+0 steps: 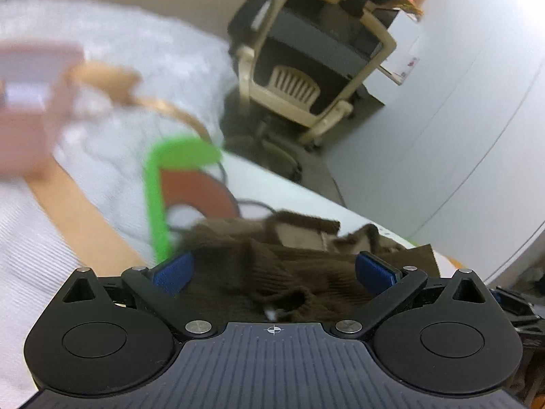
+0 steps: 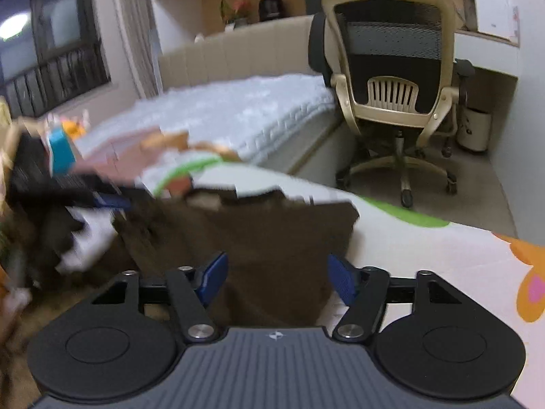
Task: Fold clothes
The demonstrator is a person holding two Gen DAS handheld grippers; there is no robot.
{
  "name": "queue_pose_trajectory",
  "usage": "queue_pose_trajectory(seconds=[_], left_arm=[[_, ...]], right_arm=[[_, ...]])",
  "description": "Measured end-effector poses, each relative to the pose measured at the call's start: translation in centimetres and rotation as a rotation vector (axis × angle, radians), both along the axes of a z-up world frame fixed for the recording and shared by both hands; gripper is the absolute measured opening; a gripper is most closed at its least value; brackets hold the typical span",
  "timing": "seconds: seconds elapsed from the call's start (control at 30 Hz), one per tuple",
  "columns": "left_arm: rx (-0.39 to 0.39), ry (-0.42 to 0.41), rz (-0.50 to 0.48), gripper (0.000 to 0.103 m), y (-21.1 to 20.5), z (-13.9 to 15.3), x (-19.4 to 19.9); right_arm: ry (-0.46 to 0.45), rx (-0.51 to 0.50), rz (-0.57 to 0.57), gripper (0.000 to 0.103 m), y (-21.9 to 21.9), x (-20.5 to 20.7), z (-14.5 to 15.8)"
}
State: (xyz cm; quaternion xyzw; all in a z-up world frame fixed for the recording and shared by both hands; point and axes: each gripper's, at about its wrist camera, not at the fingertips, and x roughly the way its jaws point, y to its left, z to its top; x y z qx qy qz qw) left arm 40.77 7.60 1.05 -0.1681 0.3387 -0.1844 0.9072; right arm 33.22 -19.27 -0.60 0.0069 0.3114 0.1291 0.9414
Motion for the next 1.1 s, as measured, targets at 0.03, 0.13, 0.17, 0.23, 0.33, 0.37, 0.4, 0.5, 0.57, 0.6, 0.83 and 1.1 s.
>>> queue_pose_trajectory(seconds=[0.03,0.13,0.17,0.23,0.33,0.37,0.4,0.5,0.57,0.6,0.83,1.1], left_arm=[[0.024,-0.025,-0.001,0.103,0.3,0.8,-0.8],[0.008,-0.068,-0.048,0.103,0.7,3.0,-2.5],[-0.015,-0.067,-0.069,0.103,0.4,3.3,-2.8],[-0.035,-0.039,-0.055,0.103,-0.5,3.1,-3.2],[0.021,0.039,0.096,0.095,-2.1,1.7,-3.3],[0.042,0.031,0.108,0.086,-2.7,1.3,-3.5],[0.076,0.012,0.103,0.076,-3.5,1.1,-3.7],[0.142,0.009,0.077,0.079,-5.3,0.5,-3.4],[0.182,0.044,0.095,0.073,-6.0,-0.2,-2.3],[0.202,0.040,0.098,0.047,-6.2,-0.4,-2.0],[0.266,-0.118,0.067,0.021,-4.6,2.8,-6.1],[0.339,0.028,0.055,0.040,-2.3,-0.9,-7.0]], right_arm=[[-0.019,-0.021,0.003,0.058,0.3,-0.1,0.0],[-0.049,-0.034,0.022,0.057,1.1,-0.4,0.2],[-0.052,-0.029,0.030,0.057,1.4,-0.5,0.3],[-0.058,-0.020,0.046,0.057,1.8,-0.7,0.5],[-0.067,-0.006,0.070,0.057,2.5,-1.0,0.8],[-0.070,-0.001,0.078,0.057,2.7,-1.1,0.9],[-0.072,0.004,0.086,0.057,3.0,-1.2,0.9],[-0.075,0.001,0.092,0.057,3.1,-1.7,0.9],[-0.071,0.000,0.080,0.057,2.8,-1.8,0.9],[-0.072,0.002,0.073,0.057,2.7,-1.8,1.0],[-0.135,-0.005,0.099,0.057,3.2,-2.1,2.5],[0.079,-0.045,0.123,0.056,4.8,1.5,-3.0]])
